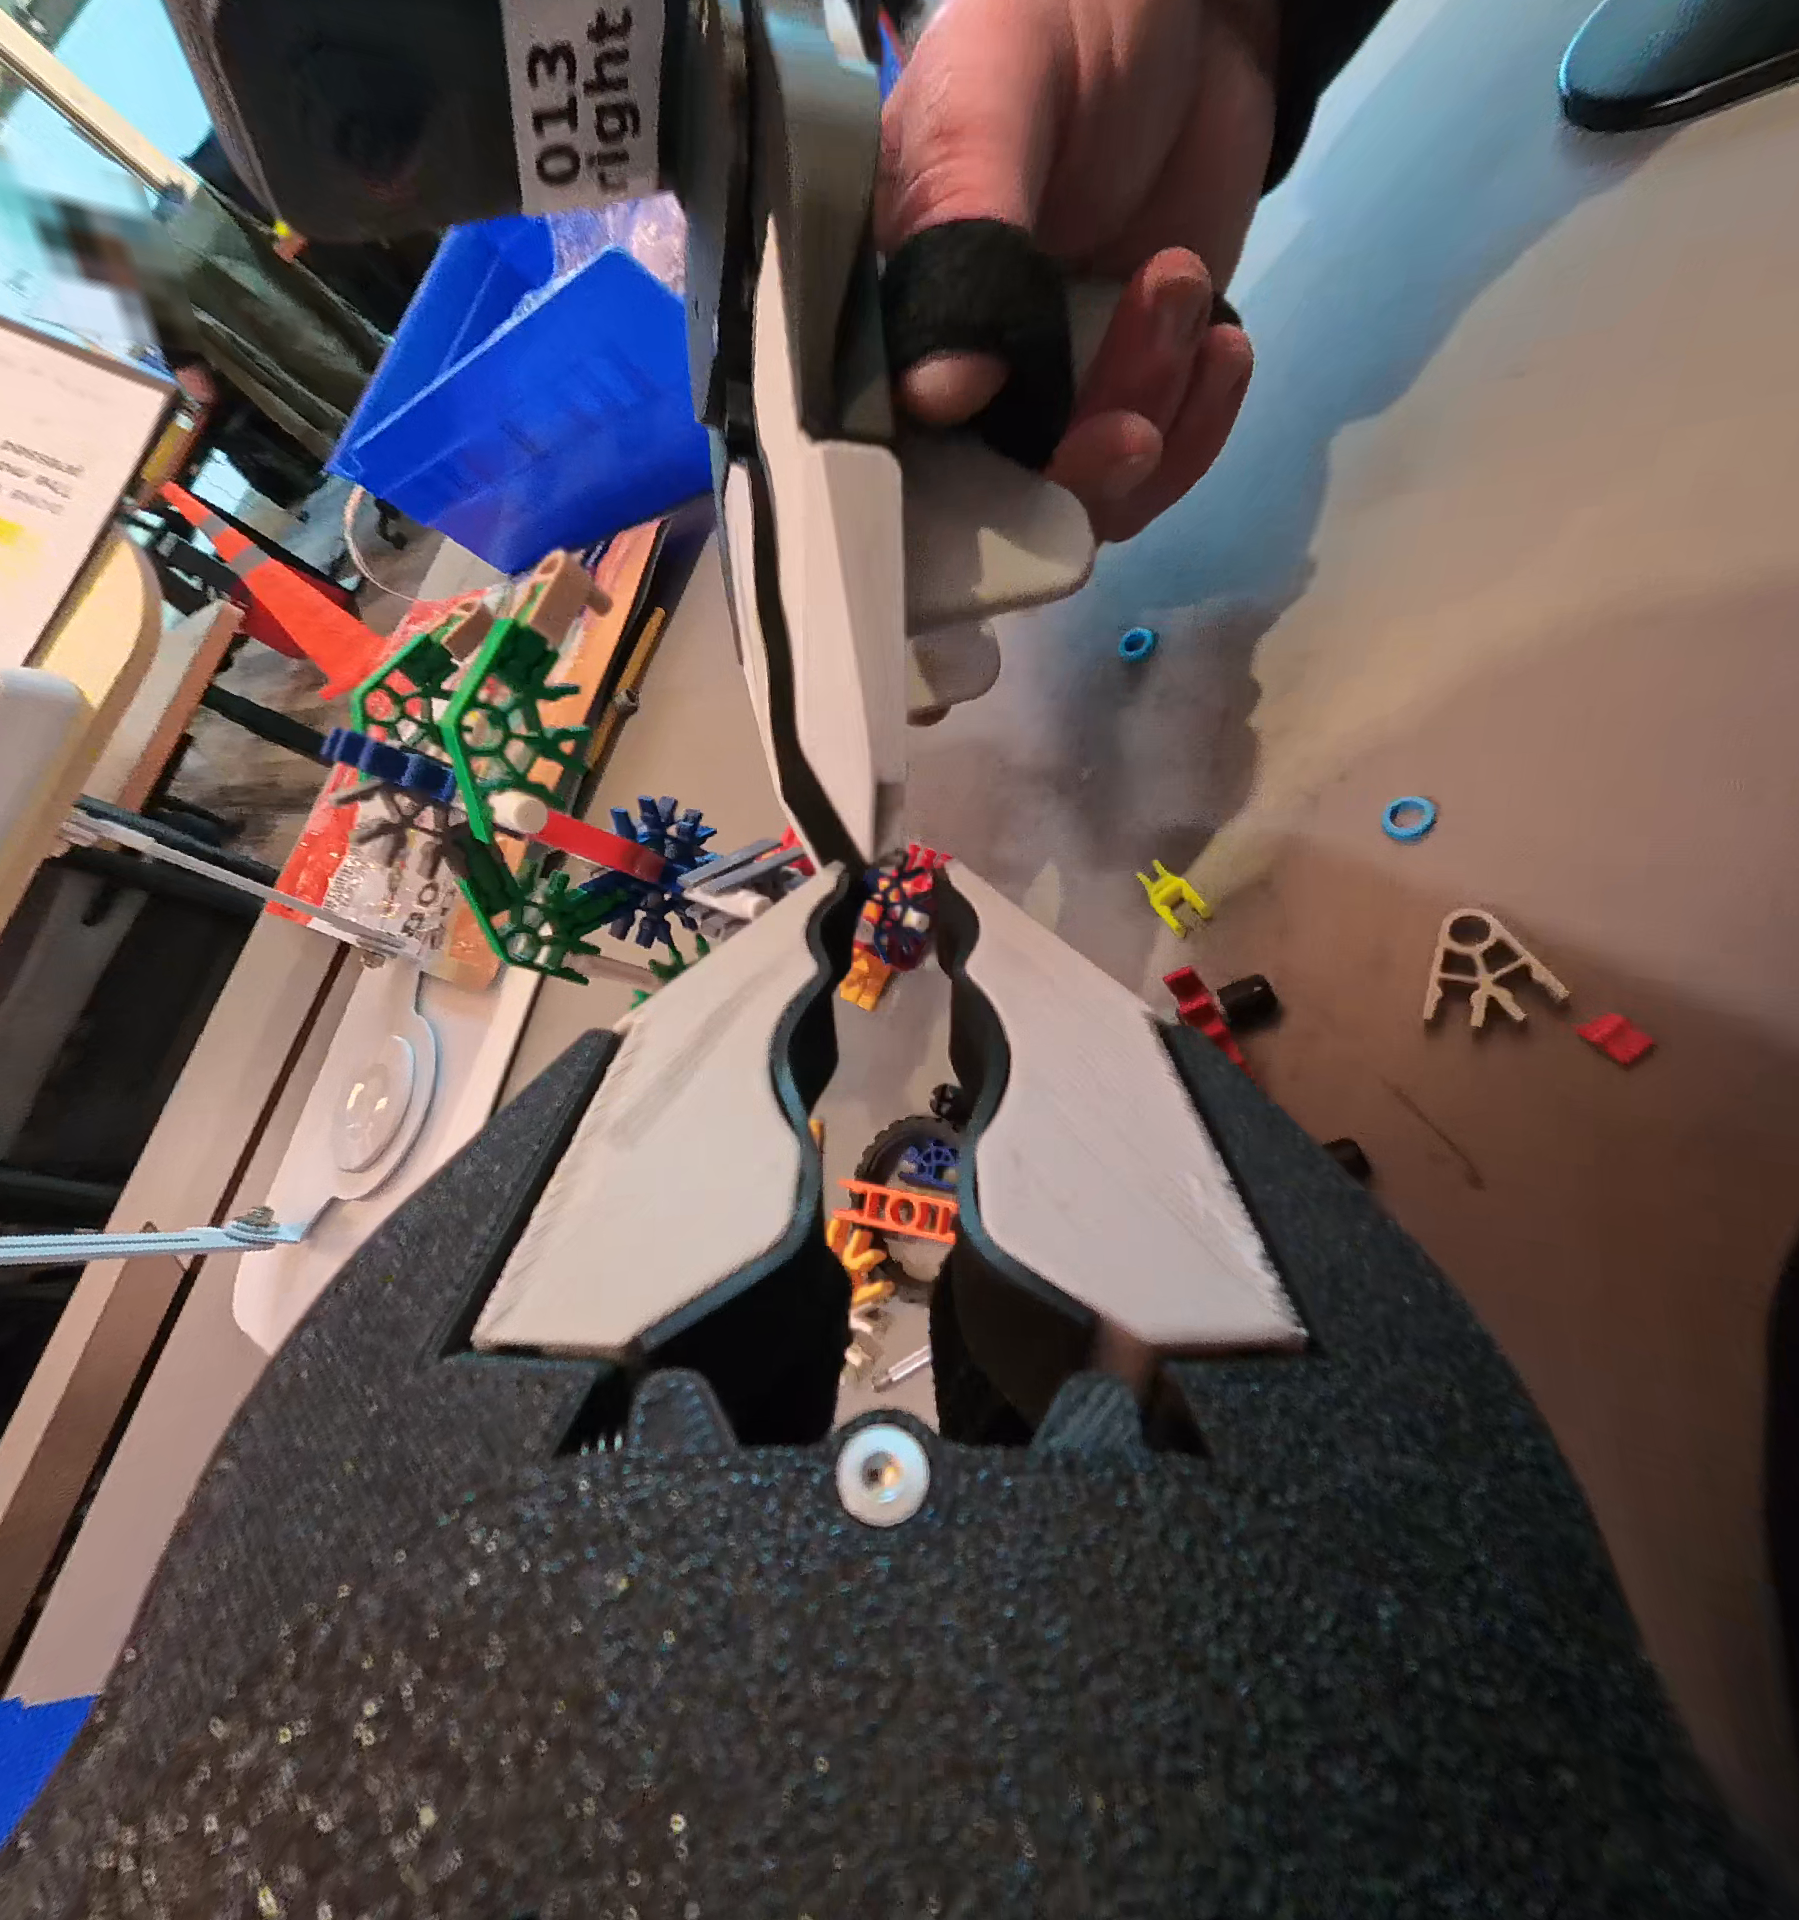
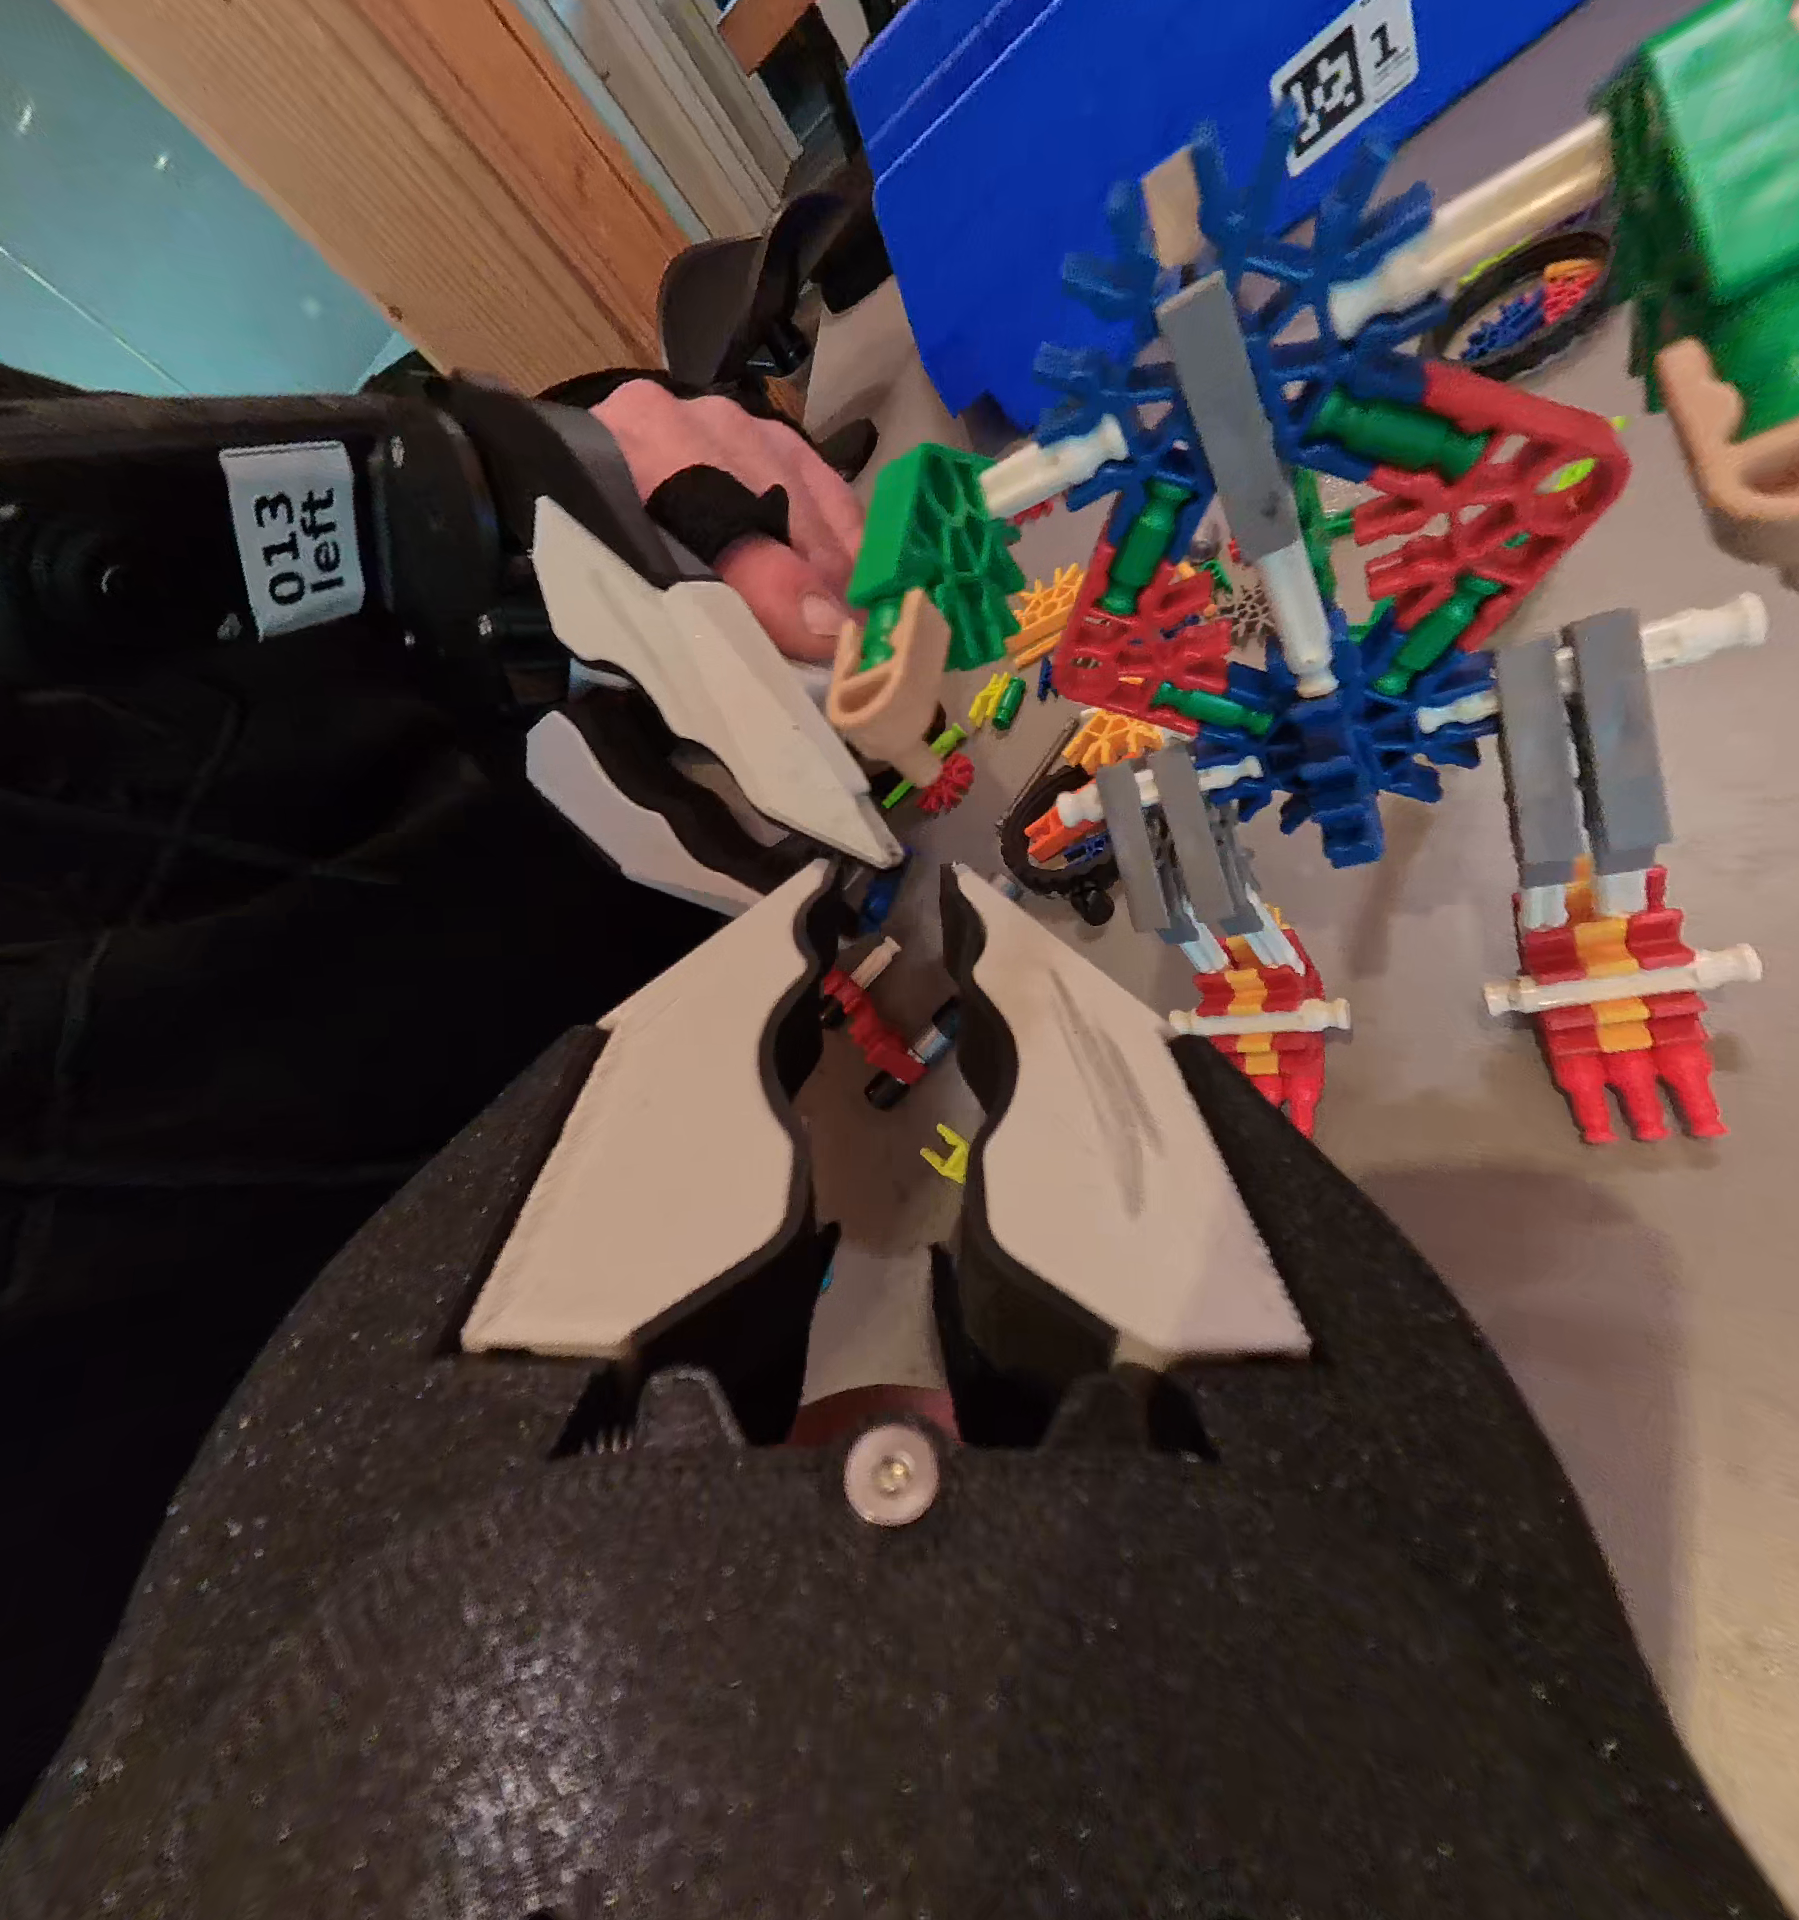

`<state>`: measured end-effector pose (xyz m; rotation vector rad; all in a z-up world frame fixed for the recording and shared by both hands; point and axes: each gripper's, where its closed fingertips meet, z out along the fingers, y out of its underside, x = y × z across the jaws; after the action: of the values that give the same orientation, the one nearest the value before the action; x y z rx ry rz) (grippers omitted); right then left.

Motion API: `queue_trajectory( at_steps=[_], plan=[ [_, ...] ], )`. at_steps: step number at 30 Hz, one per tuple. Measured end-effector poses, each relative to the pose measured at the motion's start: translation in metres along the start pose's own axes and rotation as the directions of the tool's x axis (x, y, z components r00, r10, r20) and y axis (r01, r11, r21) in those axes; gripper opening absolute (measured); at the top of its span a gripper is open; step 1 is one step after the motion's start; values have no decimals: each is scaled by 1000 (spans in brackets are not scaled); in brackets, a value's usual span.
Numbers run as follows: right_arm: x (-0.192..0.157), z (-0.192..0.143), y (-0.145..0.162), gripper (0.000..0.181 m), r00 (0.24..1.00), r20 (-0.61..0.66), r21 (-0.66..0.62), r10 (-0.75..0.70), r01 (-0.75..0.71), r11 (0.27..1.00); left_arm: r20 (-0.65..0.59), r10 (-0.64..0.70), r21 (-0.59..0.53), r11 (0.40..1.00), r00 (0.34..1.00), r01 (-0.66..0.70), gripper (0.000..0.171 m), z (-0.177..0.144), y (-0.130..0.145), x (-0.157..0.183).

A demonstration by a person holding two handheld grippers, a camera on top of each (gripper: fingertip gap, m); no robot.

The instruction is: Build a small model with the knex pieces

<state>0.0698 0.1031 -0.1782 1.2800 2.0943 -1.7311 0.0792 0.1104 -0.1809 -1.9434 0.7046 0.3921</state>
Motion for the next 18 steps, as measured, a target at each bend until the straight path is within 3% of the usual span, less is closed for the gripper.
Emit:
queue_trajectory(
  at_steps=[12,18],
  plan=[
    [-1,3,5,2,998,-20,-23,-61,61,998,55,19,9,1000,998,-20,16,-3,-2,1],
    [6,-1,6,3,996,-43,-36,-78,76,996,92,-7,-152,988,996,21,23,-21,40,-31]
  ],
)
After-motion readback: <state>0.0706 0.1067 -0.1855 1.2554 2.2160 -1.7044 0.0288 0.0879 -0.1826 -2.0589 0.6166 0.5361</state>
